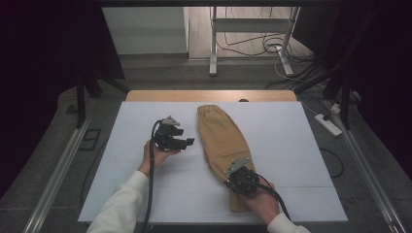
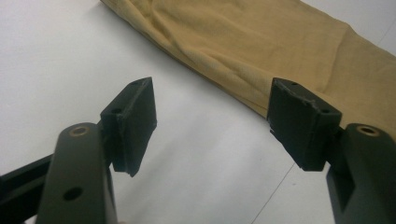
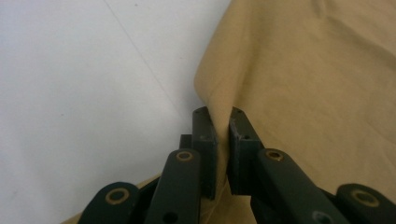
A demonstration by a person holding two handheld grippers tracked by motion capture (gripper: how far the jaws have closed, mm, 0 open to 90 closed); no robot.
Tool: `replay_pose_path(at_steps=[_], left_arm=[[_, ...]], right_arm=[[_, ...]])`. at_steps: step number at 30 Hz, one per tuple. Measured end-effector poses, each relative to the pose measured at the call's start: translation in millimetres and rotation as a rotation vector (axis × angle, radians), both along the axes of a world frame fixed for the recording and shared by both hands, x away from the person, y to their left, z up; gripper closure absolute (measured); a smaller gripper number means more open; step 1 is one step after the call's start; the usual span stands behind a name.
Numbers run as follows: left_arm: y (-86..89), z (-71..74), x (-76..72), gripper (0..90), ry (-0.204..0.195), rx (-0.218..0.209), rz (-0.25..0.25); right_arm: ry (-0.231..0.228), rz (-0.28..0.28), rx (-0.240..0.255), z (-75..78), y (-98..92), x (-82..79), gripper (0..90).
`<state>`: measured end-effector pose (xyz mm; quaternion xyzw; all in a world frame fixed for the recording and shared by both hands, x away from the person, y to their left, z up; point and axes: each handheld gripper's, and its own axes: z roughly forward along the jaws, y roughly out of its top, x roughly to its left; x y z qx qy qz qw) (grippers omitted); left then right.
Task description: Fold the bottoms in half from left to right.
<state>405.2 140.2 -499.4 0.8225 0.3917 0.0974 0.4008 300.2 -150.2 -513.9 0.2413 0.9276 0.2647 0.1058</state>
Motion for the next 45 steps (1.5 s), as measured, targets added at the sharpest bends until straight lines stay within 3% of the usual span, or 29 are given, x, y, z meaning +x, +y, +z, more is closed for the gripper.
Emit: replay_pose_path(at_steps=[7, 14, 30, 45], left_arm=[[-0.1, -0.8, 0.9, 32.3, 0.002, 0.005, 0.001], [-0.4, -0.2, 1.2, 32.2, 0.002, 0.002, -0.001], [-1.1, 0.2, 1.4, 32.0, -0.001, 0.000, -0.002], [-0.3, 0.5, 1.5, 32.0, -0.001, 0.000, 0.000]], right_arm=[[0.000, 0.024, 0.023, 1.7, 2.6, -3.3, 83.6], [0.020, 0.067, 0.090, 5.1, 8.1, -7.7, 83.6], [0.079, 0.208, 0.124, -2.0, 63.5, -23.5, 83.4], [0.126, 0.235, 0.141, -1.1, 62.7, -30.8, 83.3]])
